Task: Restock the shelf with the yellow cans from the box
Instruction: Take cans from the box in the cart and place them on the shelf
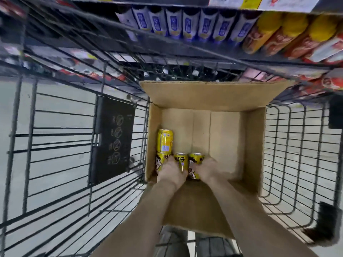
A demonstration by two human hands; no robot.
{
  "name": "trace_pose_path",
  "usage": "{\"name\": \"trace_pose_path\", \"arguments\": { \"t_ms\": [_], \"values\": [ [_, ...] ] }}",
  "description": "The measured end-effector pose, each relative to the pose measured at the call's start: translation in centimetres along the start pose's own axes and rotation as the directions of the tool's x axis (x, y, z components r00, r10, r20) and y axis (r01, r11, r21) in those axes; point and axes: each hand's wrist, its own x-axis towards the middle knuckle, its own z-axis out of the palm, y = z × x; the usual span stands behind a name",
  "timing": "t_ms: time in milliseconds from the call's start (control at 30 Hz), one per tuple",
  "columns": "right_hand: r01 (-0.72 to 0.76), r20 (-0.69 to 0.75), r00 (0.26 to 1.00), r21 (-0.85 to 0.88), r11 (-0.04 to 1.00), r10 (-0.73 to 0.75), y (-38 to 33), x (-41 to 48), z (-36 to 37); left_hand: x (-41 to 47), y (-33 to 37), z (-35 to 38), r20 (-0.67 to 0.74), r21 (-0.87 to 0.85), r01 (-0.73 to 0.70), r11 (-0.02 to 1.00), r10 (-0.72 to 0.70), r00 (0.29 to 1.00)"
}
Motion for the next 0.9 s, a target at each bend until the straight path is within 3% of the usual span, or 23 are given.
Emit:
{"name": "trace_pose_path", "arguments": {
  "t_ms": [133,267,567,700,900],
  "values": [
    [-0.037,-0.055,0.998,0.097,0.995,0.042,0.6,1.8,1.0,1.5,0.3,0.5,-0.063,-0.087,0.017,0.996,-0.023,0.998],
    [-0.020,-0.078,0.996,0.195,0.981,0.036,1.9,3.2,1.6,2.6,0.6,1.3,0.020,-0.105,0.018,0.994,-0.016,1.000],
    [0.087,-0.189,0.982,0.359,0.929,-0.019,3.9,1.1,-2.2,2.4,1.8,2.9,-0.043,-0.155,0.007,0.988,-0.014,0.999],
    [0.130,-0.226,0.974,0.442,0.888,-0.030,4.0,-2.4,-5.7,-0.9,2.5,0.8,-0.129,-0.262,-0.113,0.958,0.082,0.988],
    [0.314,-0.371,0.919,0.488,0.814,-0.133,2.8,-11.5,-12.2,-8.9,7.0,-6.5,-0.264,-0.329,-0.351,0.877,0.271,0.926]
  ]
}}
